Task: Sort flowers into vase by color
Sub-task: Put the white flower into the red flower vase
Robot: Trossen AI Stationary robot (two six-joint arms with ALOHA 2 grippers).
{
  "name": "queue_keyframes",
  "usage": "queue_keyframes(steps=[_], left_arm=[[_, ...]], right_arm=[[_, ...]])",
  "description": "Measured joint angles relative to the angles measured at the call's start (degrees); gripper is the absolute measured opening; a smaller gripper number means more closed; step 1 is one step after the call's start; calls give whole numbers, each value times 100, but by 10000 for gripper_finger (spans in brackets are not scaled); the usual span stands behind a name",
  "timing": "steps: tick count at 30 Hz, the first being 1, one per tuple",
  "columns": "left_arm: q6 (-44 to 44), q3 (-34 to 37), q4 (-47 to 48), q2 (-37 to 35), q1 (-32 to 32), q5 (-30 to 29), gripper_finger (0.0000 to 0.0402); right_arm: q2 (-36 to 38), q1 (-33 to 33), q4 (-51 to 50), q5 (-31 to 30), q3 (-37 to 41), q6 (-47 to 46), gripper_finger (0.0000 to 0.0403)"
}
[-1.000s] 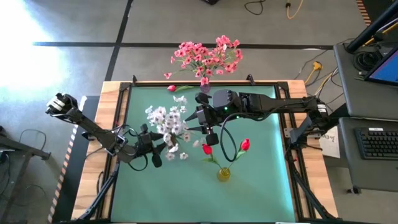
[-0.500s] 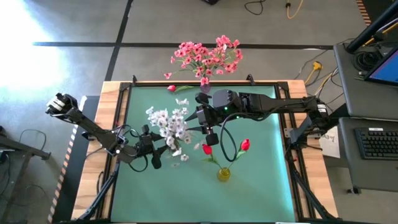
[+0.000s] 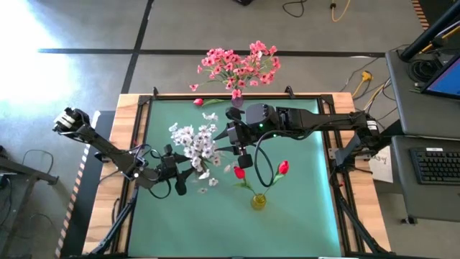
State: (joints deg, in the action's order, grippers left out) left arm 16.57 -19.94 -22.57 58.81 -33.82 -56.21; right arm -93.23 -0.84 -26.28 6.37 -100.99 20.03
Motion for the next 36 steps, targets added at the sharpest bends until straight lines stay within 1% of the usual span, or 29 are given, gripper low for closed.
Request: queue_keyframes(steps=[7, 11, 19, 27, 30, 36], left_arm=[[12, 0, -13, -5, 0, -10, 181], [284, 0, -4, -58, 0, -10, 181], [496, -9, -2, -159, -2, -2, 181], [497, -159, 65, -188, -4, 3, 181], [424, -223, 179, -190, -4, 1, 181], [308, -375, 713, -190, -4, -15, 181]], right_arm=[[0, 0, 0, 0, 0, -2, 146], [1, 0, 0, 1, 0, -7, 146], [0, 0, -3, 0, 0, -7, 146], [0, 0, -2, 1, 0, -7, 146], [0, 0, -4, 0, 0, -9, 146], [1, 0, -12, 1, 0, -95, 146]])
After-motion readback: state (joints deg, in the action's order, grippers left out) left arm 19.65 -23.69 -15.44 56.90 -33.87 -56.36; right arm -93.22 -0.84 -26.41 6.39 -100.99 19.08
